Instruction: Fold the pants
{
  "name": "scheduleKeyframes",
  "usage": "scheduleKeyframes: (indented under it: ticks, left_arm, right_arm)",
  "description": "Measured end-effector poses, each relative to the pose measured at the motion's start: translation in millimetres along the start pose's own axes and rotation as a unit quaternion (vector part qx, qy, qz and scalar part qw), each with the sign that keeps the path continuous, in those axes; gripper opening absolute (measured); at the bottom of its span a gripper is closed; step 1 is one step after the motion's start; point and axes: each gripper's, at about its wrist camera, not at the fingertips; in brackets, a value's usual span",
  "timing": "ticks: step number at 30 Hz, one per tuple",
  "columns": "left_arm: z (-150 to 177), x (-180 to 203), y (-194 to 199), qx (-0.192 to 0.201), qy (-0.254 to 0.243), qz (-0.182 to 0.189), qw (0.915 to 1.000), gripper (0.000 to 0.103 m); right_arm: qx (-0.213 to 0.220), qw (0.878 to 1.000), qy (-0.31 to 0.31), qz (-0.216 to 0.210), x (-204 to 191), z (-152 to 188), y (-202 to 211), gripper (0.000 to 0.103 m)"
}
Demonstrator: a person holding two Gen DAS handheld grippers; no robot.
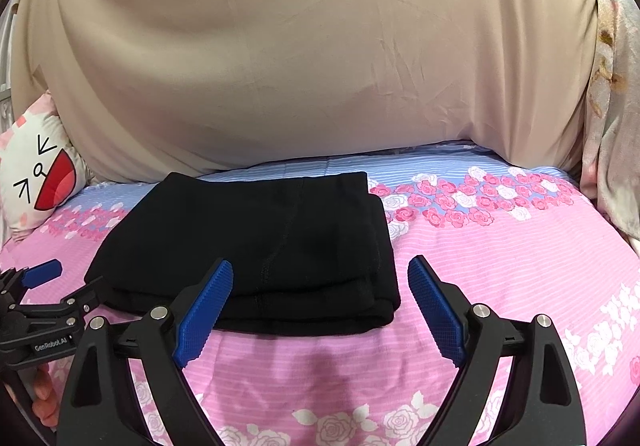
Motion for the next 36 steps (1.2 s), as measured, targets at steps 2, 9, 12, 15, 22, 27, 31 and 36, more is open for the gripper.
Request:
scheduleKeyframes:
  ticks: [2,9,12,15,22,27,31,36]
  left_arm:
    - [-0.4,-1.2,0.4,0.003,0.003,-0.001,1.0,0.098]
    - [-0.5,1.2,1.3,0.007,-0.005,0.003,1.0,0.098]
    - [-1.1,2.0,1.7,0.01,-0.008,0.001,0.9999,0.098]
    - [-1.7,1.7,1.5,0.011,-0.008,-0.001,0.9999,0.098]
    - [-2.1,1.7,3.7,0.016,-0.009,-0.004,0.9998,0.098]
    - [-2.5,0.4,3.6,0.017,-0.009,-0.004,0.9998,0.098]
    - [-3.3,-0.7,3.4,0.017,-0.007,-0.006,0.9998,0.098]
    - [-3.8,-1.3,3.5,0.018,-0.007,-0.008,0.9998,0.098]
  right_arm:
    - [0.0,1.0,0.0,0.001,-0.4,0.3,0.3,0.087]
    - [-0.001,1.0,0.001,0.002,-0.9,1.0,1.6,0.087]
    - [-0.001,1.0,0.002,0.002,-1.1,1.1,1.3,0.087]
    - [-0.002,1.0,0.002,0.001,-0.9,1.2,1.2,0.087]
    - [-0.003,1.0,0.003,0.001,-0.2,1.8,-0.2,0.092]
    - [-0.002,1.0,0.004,0.0,0.3,1.8,-0.2,0.092]
    - [-0.004,1.0,0.004,-0.002,1.0,1.8,-1.3,0.092]
    - [-0.004,1.0,0.004,-0.002,1.1,1.8,-1.6,0.092]
Point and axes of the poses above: each gripper's, at about its wrist camera, not at the fingertips, and y roughly against the way its jaws point, x to its right, z to its underside, and after that the axes turned 12 degrees about z, right-handed
